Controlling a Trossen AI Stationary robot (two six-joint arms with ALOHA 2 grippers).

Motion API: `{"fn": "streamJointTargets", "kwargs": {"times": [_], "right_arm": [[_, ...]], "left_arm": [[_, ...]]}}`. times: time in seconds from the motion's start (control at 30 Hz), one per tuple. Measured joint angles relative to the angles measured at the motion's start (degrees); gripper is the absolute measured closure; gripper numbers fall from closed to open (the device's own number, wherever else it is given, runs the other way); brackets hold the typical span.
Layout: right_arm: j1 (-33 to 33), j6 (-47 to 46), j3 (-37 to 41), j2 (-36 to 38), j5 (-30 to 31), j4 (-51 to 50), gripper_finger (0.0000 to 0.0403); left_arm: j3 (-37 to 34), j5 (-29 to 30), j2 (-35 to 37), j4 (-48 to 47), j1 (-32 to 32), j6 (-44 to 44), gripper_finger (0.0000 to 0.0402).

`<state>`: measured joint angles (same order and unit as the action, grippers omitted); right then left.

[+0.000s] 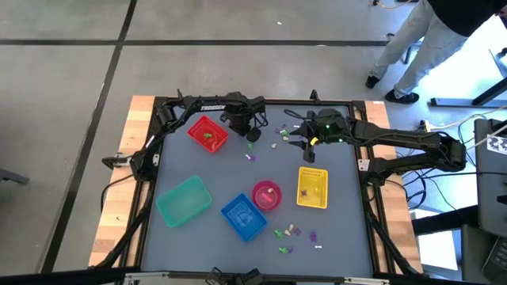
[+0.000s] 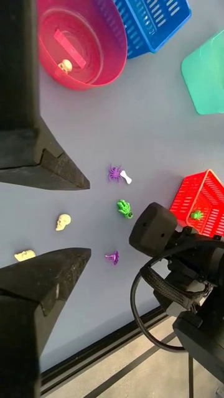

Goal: Sort Halloween decoration
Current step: Put the violet witch hat toy into the blue bin

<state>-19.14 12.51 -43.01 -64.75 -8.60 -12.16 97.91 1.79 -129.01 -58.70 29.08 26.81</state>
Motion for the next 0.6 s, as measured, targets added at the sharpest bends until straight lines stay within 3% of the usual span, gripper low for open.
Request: {"fn": "streamJointTargets", "kwargs": {"times": [0.6], "right_arm": [[0.0, 0.0, 0.0, 0.0, 0.02, 0.02, 0.0244]], "left_arm": [[6.0, -3.86, -0.63, -2.91, 0.24, -2.81, 0.0364]]}}
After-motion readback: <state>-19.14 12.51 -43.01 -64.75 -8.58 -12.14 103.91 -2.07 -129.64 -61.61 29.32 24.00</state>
